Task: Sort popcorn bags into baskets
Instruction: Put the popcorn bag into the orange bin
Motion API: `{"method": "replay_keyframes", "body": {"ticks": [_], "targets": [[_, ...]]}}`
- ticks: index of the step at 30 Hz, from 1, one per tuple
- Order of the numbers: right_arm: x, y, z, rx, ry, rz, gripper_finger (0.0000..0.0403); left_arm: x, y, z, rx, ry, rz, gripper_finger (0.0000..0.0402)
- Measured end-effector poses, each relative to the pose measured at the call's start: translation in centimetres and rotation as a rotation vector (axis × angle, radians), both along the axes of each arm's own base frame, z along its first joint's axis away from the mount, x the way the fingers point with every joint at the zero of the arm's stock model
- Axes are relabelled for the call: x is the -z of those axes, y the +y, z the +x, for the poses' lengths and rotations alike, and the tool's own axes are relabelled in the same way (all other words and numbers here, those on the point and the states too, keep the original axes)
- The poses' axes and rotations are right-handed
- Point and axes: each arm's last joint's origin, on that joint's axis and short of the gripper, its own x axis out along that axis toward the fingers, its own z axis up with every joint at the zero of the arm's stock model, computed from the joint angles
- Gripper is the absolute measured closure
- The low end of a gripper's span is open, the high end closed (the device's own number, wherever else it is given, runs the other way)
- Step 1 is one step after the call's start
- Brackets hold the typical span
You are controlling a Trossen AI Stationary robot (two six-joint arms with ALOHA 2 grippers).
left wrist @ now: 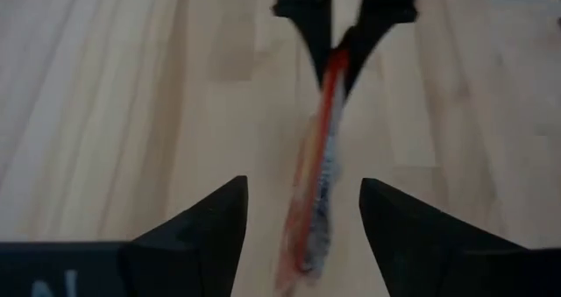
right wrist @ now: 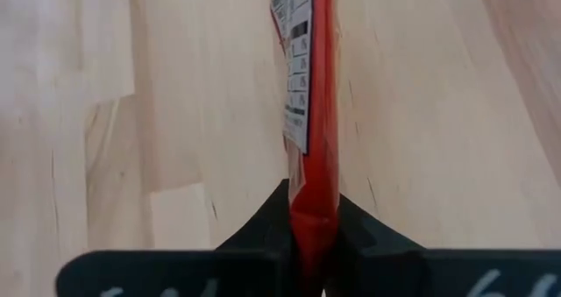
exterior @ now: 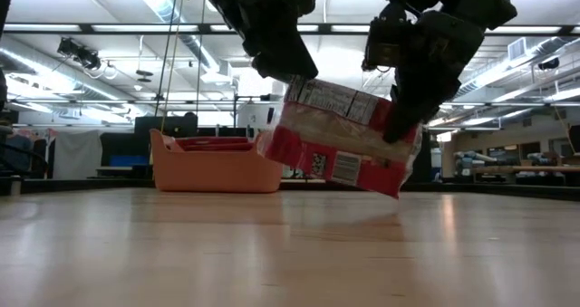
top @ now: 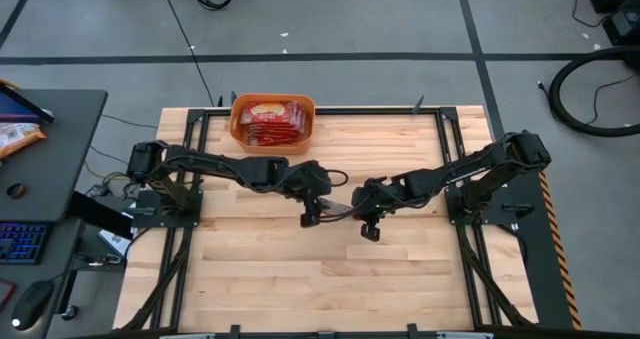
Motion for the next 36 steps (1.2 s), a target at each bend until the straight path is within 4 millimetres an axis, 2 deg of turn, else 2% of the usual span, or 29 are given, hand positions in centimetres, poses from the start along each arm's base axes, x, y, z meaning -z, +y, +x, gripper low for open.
{"method": "replay_keyframes", "body": {"ticks": [7, 11, 19, 26, 30, 36], "targets": [[-0.8, 0.0, 0.2, -0.002, -0.067, 0.007, 0.0368, 0.1, -0.1, 0.1, 0.02, -0.004, -0.02, 0.0181], [-1.3, -0.1, 0.1, 0.009, -0.095, -0.005, 0.0368, 0.1, -0.2, 0.1, 0.051, -0.001, -0.048, 0.0201], [-2.8, -0.1, -0.1, -0.038, -0.178, -0.035, 0.0363, 0.1, -0.2, 0.1, 0.089, 0.002, -0.043, 0.0295], [-3.0, -0.2, 0.0, -0.033, -0.196, -0.035, 0.0322, 0.3, -0.2, 0.0, 0.098, 0.011, -0.036, 0.0371], [-3.7, -0.6, -0.5, -0.009, -0.208, -0.02, 0.0291, 0.4, -0.2, -0.3, 0.095, 0.041, -0.032, 0.0376], [-6.3, -2.2, -2.4, 0.048, -0.266, -0.03, 0.0261, -0.6, 0.5, -2.0, 0.063, 0.122, 0.077, 0.0369]]}}
